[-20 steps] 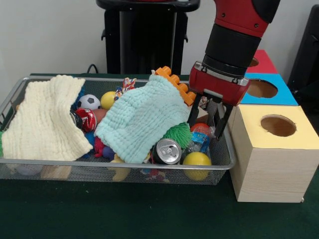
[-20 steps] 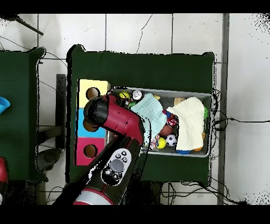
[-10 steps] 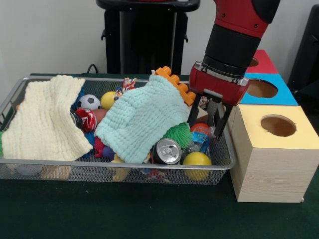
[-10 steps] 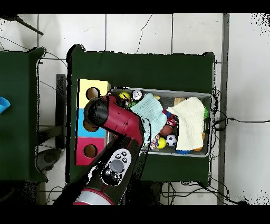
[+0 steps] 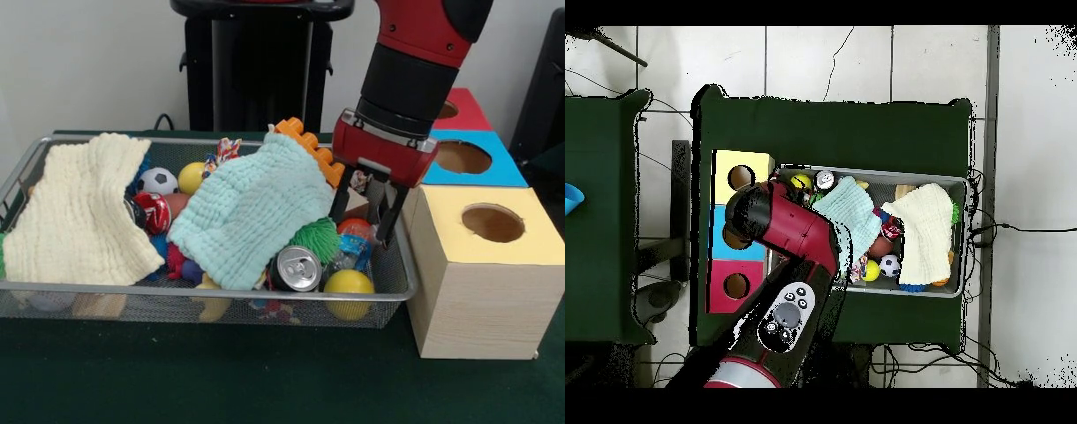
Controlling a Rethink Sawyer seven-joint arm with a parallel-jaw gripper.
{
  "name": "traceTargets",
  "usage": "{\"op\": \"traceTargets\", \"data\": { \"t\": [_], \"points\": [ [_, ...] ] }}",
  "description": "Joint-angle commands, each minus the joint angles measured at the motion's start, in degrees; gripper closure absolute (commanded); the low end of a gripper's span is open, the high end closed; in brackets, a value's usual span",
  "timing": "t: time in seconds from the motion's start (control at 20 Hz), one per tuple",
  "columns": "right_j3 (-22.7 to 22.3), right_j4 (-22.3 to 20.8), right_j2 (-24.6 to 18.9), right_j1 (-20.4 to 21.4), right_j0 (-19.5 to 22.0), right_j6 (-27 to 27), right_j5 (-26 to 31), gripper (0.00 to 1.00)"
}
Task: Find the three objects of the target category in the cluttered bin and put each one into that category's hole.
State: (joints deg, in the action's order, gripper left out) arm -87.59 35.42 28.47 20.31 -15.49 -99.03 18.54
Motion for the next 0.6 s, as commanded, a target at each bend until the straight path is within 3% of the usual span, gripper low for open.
{"op": "traceTargets", "data": {
  "t": [0.05,0.6],
  "points": [
    [-5.6,-3.6,-7.6,-3.7,1.3,-8.8,1.7,0.0],
    [-6.5,-3.6,-9.2,-5.2,1.5,-9.0,-3.1,0.0]
  ]
}}
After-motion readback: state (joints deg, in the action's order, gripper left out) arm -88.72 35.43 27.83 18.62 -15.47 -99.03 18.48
